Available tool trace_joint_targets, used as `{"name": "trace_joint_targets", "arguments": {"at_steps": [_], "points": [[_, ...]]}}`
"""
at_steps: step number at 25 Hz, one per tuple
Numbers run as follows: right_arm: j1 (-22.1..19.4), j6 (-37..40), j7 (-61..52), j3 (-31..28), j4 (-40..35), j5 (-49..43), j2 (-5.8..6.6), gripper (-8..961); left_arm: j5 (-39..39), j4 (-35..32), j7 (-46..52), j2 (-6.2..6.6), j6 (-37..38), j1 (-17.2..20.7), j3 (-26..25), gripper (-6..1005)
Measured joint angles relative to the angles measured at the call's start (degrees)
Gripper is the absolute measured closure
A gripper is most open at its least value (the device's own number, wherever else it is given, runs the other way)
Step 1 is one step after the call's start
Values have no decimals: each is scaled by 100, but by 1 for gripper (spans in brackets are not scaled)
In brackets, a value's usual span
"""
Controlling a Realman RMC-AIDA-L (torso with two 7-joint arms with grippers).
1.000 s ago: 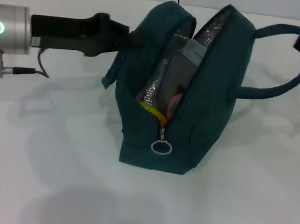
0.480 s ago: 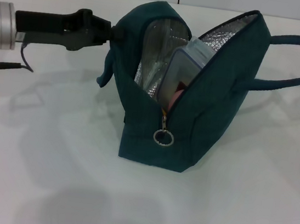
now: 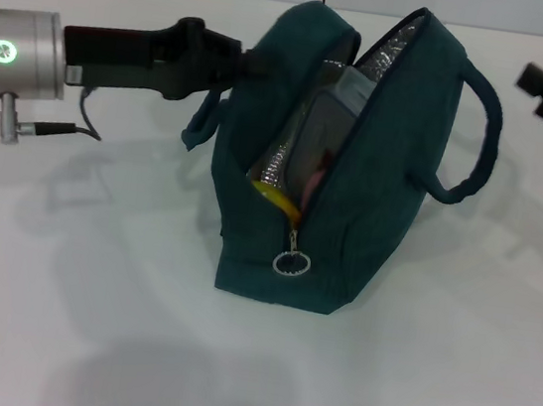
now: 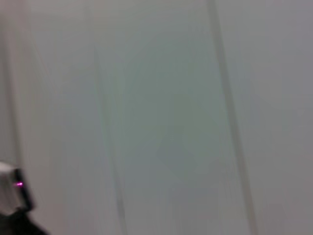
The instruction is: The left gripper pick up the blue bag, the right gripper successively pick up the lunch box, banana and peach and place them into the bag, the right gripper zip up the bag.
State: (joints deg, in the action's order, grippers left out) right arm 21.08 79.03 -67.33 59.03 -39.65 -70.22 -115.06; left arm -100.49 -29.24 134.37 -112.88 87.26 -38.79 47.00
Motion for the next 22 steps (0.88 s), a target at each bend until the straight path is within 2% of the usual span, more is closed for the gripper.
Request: {"name": "trace_joint_targets", "arguments": {"at_steps": [4, 8, 9, 10, 15, 17, 22], "points": [[0, 193, -212, 78, -126, -124, -12, 304, 254, 154, 11, -13, 273, -28, -4, 942], [-166, 926, -253, -89, -218, -48, 27, 304, 704, 381, 17, 56, 402, 60, -17, 942], [-212, 1337, -253, -188, -251, -49, 48, 304, 779, 408, 18, 68, 405, 78, -20, 942], [-212, 1337, -253, -188, -251, -49, 48, 304, 832, 417, 17, 76, 399, 88, -24, 942], [-23, 2265, -415, -90, -192, -632, 183, 304, 905, 420, -11, 82, 321, 99, -34, 941], [151, 2311, -630, -84, -186, -1180, 168, 304, 903, 420, -16, 75, 270, 94, -34, 941], [725, 2247, -862, -44, 230, -2396, 11, 304, 883, 420, -22, 52, 135, 79, -33, 941]]}}
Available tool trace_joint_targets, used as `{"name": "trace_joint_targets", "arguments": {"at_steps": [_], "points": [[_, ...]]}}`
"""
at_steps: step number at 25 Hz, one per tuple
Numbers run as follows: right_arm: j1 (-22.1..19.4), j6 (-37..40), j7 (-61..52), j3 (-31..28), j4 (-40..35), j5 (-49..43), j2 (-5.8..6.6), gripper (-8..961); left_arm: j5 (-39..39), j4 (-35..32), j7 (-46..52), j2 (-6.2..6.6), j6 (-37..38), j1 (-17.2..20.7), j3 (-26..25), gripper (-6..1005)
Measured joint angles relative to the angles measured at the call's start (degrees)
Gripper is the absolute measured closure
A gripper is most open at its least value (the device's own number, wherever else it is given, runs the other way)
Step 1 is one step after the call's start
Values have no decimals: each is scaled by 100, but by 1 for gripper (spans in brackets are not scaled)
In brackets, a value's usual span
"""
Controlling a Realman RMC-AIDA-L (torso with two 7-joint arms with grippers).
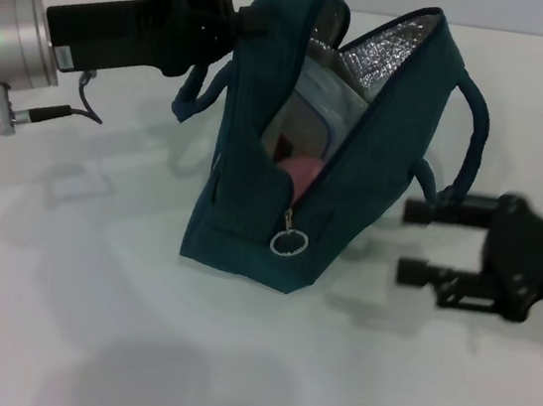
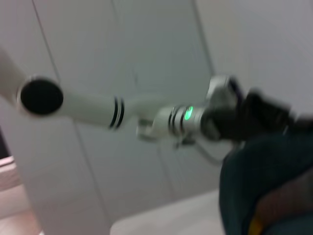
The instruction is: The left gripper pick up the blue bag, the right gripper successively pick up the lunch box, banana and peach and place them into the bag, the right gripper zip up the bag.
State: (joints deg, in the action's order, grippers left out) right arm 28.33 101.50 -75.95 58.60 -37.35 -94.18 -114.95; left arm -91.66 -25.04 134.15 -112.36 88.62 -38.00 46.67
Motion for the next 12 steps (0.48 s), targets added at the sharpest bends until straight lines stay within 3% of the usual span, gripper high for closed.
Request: {"name": "trace_joint_targets", "arguments": {"at_steps": [5, 12], "points": [[506, -478, 48, 83, 728, -454, -43, 304, -13, -1, -9, -6, -53, 20, 9, 941], [908, -990, 64, 460, 1051, -419, -125, 305, -18, 15, -129, -41, -55, 42, 36, 940]]}}
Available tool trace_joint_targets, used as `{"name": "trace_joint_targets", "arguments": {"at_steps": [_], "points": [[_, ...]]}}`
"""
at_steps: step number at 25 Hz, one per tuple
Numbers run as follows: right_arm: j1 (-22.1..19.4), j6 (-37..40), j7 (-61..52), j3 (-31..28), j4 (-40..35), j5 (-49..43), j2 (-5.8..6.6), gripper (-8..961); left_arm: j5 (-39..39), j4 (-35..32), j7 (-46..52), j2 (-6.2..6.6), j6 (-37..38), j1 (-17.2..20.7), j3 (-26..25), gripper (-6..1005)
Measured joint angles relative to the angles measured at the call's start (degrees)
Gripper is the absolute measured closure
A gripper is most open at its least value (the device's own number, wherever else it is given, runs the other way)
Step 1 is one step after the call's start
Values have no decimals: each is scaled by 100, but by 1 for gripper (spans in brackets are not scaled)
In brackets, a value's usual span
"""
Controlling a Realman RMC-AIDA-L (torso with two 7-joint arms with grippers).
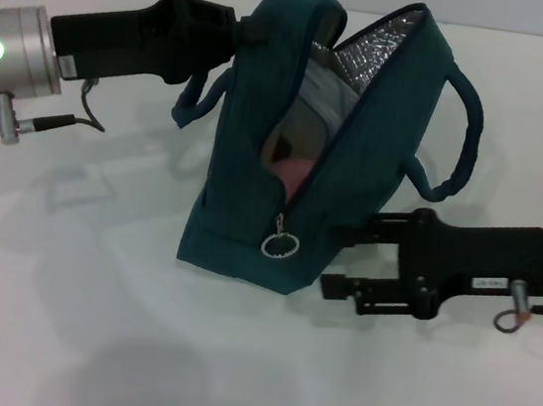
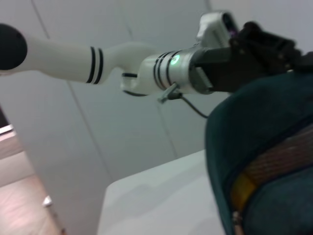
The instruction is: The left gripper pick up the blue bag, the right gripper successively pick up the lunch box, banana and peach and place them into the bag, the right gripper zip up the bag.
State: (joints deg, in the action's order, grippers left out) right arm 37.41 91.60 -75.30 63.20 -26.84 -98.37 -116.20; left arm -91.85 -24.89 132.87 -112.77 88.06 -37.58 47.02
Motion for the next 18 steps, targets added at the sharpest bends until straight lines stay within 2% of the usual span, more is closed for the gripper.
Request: {"name": "trace_joint_targets", "arguments": {"at_steps": [4, 12, 18], "points": [[351, -124, -29, 388, 288, 125, 0, 305, -7, 36, -119, -16, -8, 77, -2, 940], [586, -781, -70, 1295, 326, 704, 1, 306, -9, 74, -202, -76, -53, 213, -27, 940], [722, -933, -166, 1944, 254, 1182, 1, 324, -9, 79, -260, -86, -53, 226, -27, 940]]}}
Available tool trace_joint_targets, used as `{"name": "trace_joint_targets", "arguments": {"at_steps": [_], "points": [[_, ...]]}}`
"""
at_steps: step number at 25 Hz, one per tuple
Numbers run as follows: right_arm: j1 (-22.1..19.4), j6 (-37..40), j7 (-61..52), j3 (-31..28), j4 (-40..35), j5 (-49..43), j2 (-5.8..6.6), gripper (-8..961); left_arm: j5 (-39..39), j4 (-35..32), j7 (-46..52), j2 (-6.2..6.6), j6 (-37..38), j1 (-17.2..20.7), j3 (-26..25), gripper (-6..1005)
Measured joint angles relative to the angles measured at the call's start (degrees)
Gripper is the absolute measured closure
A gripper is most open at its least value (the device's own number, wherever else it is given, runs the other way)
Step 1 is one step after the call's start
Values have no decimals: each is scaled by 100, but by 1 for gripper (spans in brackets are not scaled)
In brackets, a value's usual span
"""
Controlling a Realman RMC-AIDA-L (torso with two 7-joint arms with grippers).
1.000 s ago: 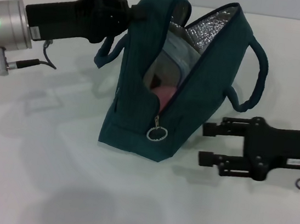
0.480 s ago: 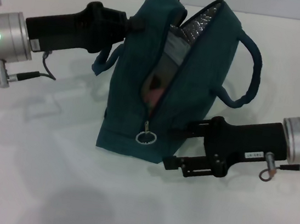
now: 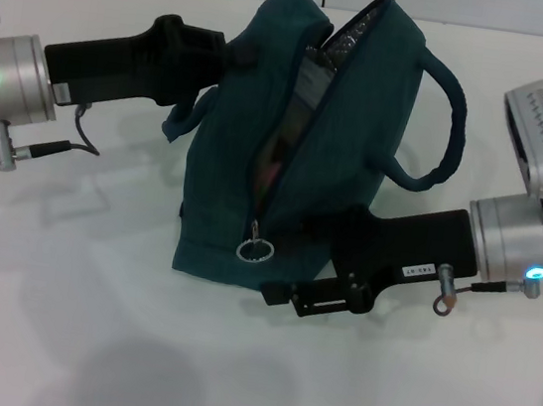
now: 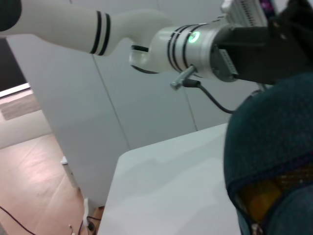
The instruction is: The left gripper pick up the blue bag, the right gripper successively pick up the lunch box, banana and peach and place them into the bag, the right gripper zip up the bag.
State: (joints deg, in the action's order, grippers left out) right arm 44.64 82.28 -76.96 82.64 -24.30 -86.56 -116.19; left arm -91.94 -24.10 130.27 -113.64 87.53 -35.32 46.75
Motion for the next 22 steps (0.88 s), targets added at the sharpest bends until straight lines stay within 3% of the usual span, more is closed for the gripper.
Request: {"name": "trace_joint_targets", "arguments": {"at_steps": [6, 13, 18, 22], "points": [[112, -322, -58, 315, 28, 171, 0, 351, 0, 2, -49, -3, -11, 2, 0, 939], [170, -964, -61, 1444, -107, 887, -1, 381, 1, 2, -54, -18, -26, -22, 0, 939], [109, -1160, -47, 1612, -284, 1047, 0, 403, 15, 2, -55, -18, -26, -6, 1, 939], [14, -1176, 102, 1614, -304, 1363, -1, 474, 22, 2, -55, -18, -26, 4, 1, 938]]}}
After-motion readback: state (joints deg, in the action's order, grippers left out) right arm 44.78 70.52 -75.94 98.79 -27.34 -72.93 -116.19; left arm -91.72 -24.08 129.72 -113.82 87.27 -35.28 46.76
